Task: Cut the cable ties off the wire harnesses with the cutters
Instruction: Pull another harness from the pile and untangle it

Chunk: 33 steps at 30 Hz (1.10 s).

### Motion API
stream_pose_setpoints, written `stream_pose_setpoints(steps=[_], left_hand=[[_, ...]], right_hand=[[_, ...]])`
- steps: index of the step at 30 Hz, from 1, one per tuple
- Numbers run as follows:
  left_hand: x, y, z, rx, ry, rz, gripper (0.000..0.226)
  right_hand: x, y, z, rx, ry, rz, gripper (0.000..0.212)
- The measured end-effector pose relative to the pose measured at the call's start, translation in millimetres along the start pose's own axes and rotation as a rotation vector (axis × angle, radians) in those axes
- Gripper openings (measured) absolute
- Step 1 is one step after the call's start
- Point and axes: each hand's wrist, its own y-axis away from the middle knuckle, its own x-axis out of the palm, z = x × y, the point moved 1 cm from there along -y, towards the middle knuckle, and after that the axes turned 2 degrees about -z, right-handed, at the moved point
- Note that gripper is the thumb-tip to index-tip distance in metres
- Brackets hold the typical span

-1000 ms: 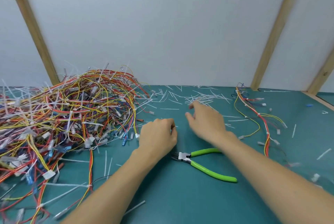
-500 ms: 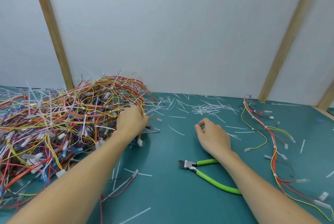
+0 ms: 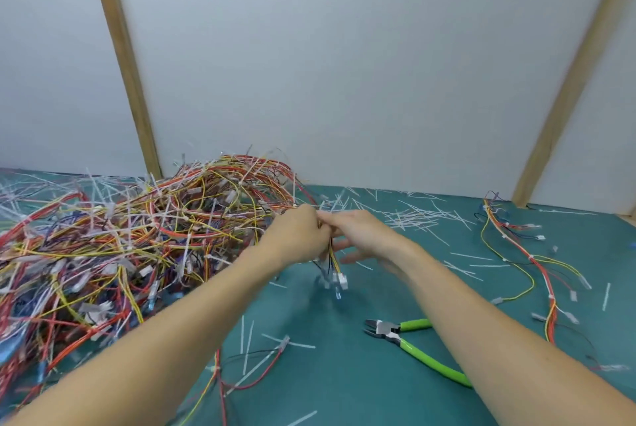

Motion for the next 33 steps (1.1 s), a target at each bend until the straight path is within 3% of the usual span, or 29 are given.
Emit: stream_pose_setpoints(steps=[2,5,8,11,14,18,19,21,24,25,29,33], left_hand=[[-17,1,9,-0.002,-0.055,0.017,0.028],[-56,-5,28,0.067,-0.109,-0.328,0.025],[-100,-16,60,0.007,-0.198,-0.612,0.022],[-118,-24,107,-0.221,-0.569,-0.412,0.027],[-116,-23,134,-0.249,-0.524,-0.356,0.02],[-118,-27,143,-0.277,-0.495,-0.261,0.027],[-120,-28,144,-0.288,-0.478,-0.275,0.027],[-131,-33,142,-0.287,-0.411,-0.453,0.021],[-145,-26,126,-0.194,-0.284,-0.786,0.012],[-144,-22,116,-0.144,-0.296,-0.785,0.01],[-127,-3,68,0.074,-0.469,-0.519,0.012],[-153,14,44,0.228,-0.413,-0.658,0.018]], right_hand=[[15,-6,-1,-0.015,0.033,-0.013,0.03],[25,-17,-13,-0.035,0.095,-0.193,0.007],[31,-15,-21,-0.064,0.146,-0.402,0.026],[34,-6,-16,-0.151,0.128,-0.504,0.033],[33,-1,-10,-0.227,0.129,-0.536,0.031],[35,5,-3,-0.26,0.131,-0.553,0.028],[36,6,-2,-0.273,0.133,-0.568,0.028],[36,9,1,-0.309,0.125,-0.61,0.027],[31,12,7,-0.372,0.083,-0.675,0.026],[30,13,10,-0.389,0.057,-0.692,0.025],[40,15,27,-0.448,0.009,-0.653,0.028],[57,15,40,-0.641,0.27,-0.491,0.076]])
